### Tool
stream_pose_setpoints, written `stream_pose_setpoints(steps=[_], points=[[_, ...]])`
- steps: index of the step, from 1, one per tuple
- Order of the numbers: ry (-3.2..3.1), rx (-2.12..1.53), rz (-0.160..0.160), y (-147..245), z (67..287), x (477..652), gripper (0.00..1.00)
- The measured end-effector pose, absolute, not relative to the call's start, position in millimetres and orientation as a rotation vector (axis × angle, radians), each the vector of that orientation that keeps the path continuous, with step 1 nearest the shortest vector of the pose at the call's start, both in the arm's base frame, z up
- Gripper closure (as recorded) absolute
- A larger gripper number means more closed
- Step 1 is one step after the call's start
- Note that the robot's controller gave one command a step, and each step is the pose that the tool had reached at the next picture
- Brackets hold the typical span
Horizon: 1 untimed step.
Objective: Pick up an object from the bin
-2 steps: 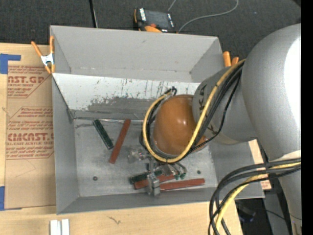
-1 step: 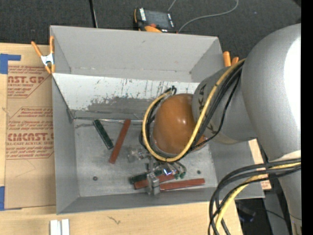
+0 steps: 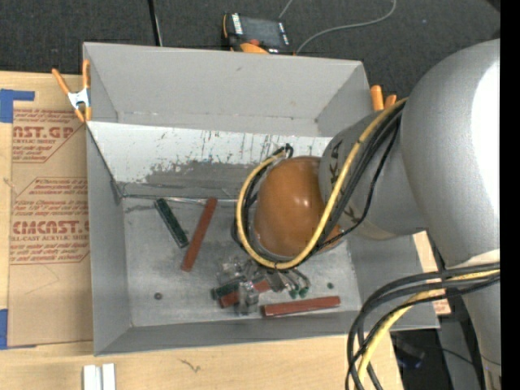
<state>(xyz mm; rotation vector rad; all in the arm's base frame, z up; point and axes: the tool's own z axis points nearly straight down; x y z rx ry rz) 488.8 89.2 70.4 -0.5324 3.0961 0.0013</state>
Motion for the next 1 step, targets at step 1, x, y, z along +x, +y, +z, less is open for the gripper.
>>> stream_pose_setpoints(steps=[1], points=[[3.089, -0.532, 0.0, 90.2, 145.6, 490.0, 1.0]])
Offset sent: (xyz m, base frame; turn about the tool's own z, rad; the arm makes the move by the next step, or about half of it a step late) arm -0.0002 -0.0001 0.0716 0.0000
